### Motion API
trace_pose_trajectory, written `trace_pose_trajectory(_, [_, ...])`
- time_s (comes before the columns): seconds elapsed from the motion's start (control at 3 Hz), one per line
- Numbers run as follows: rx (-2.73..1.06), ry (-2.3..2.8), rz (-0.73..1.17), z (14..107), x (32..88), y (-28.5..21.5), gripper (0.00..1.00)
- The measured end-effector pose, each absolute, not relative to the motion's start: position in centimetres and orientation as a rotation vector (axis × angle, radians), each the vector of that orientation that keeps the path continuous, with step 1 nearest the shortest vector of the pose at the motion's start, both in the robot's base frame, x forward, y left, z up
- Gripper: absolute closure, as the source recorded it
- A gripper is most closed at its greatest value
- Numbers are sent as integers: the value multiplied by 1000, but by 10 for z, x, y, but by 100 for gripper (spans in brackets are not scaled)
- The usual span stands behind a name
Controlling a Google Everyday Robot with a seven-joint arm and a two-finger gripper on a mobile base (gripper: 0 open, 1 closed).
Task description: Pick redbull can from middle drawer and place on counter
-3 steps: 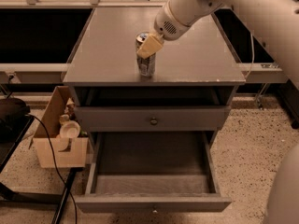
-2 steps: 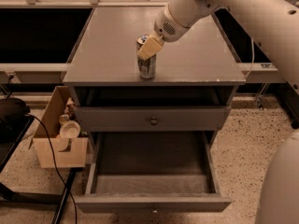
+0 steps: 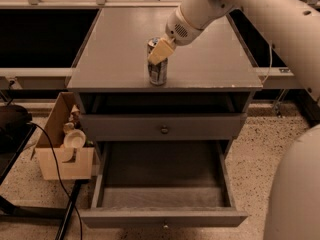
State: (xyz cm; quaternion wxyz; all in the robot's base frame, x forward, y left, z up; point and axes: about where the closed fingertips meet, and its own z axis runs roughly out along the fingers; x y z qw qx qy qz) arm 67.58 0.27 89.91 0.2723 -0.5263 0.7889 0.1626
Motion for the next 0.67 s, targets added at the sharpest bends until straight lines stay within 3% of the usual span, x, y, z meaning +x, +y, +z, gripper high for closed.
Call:
trace_pose_trajectory(0.33, [-1417, 2124, 439, 899, 676, 3, 100])
trace_pose_trajectory(0.67, [-1417, 2124, 439, 899, 676, 3, 85])
